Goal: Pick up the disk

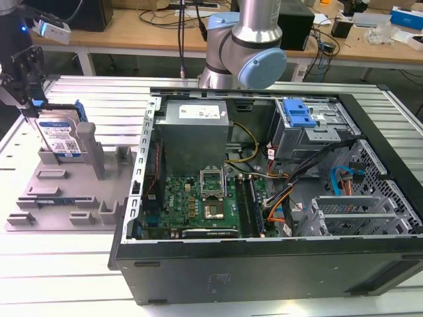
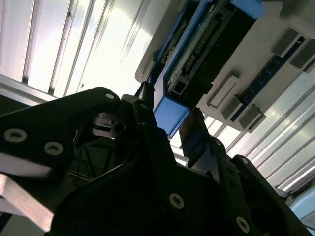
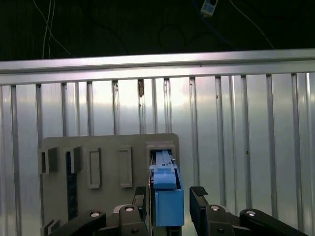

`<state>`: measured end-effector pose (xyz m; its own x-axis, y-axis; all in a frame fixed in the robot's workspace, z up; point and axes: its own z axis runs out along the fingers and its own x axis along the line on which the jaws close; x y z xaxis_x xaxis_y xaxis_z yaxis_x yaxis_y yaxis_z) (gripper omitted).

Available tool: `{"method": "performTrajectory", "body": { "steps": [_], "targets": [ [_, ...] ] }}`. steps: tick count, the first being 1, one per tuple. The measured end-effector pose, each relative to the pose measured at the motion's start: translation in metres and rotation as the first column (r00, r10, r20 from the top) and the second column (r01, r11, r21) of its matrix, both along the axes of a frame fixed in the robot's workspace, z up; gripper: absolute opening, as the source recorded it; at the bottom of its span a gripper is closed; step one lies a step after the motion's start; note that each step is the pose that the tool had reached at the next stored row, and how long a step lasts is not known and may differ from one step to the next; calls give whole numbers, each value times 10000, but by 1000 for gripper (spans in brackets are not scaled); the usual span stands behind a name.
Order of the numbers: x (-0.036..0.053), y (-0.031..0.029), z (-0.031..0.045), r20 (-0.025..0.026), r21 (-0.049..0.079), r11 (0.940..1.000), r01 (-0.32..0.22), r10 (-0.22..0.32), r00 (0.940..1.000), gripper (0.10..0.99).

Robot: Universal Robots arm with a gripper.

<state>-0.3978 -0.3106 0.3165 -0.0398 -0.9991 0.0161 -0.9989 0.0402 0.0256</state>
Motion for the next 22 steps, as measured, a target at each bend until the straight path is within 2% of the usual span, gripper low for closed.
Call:
{"method": "performTrajectory", "body": {
  "steps": [22],
  "targets": [
    [0, -4, -135, -2, -1, 10000, 0, 0, 10000, 482]
  ]
}}
